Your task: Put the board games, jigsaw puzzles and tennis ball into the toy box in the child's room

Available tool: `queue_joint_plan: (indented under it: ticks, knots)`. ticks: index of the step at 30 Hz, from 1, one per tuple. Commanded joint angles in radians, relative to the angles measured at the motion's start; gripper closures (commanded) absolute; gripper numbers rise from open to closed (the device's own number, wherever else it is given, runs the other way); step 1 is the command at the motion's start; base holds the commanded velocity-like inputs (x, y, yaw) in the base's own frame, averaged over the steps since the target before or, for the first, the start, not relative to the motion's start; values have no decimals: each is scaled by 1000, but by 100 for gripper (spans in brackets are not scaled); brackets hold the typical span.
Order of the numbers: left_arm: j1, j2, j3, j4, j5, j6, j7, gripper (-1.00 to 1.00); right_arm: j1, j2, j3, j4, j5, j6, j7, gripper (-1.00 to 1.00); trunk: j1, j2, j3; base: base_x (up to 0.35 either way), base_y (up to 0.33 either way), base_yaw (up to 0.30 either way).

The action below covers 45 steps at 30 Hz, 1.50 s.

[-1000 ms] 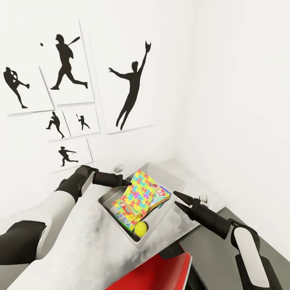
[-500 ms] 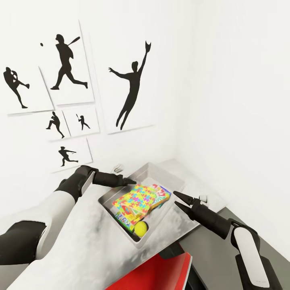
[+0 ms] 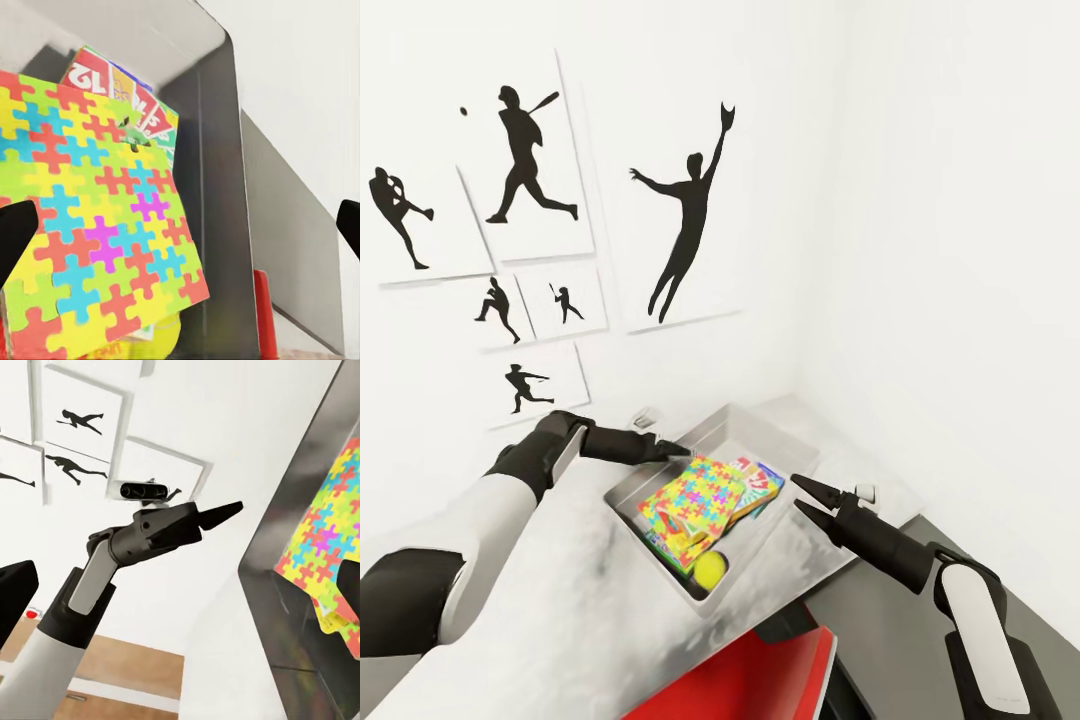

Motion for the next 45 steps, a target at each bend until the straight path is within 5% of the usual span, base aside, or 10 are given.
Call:
queue_joint_plan:
  ticks: [1, 6, 7, 10, 16, 22, 45]
  knots:
    - [-1, 18, -6, -1, 8, 7, -21, -100, -1, 1, -9, 0, 10, 5, 10, -100, 0, -1, -1, 0, 0, -45]
    - [10, 118, -6, -1, 5, 1, -268, -100, -1, 1, -36, 0, 7, 5, 29, -100, 0, -1, 6, 0, 0, -67]
    - [22, 156, -6, -1, 5, -3, -349, -100, -1, 1, -37, 0, 7, 5, 38, -100, 0, -1, 8, 0, 0, -75]
    - [71, 232, 1, 0, 8, -25, -470, -100, -1, 1, -39, 0, 8, 5, 46, -100, 0, -1, 12, 0, 0, -76]
    - [117, 321, 13, 5, 18, -59, -497, -100, -1, 2, -39, 0, 8, 5, 48, -100, 0, -1, 22, -1, 0, -77]
    - [121, 340, 14, 7, 24, -60, -497, -100, -1, 3, -37, 0, 8, 4, 48, -100, 0, -1, 31, -162, 0, -77]
    - [121, 342, 42, 2, 43, -52, -497, -100, -1, 4, -32, 0, 13, -40, 48, -100, 0, -1, 68, -151, 0, -16]
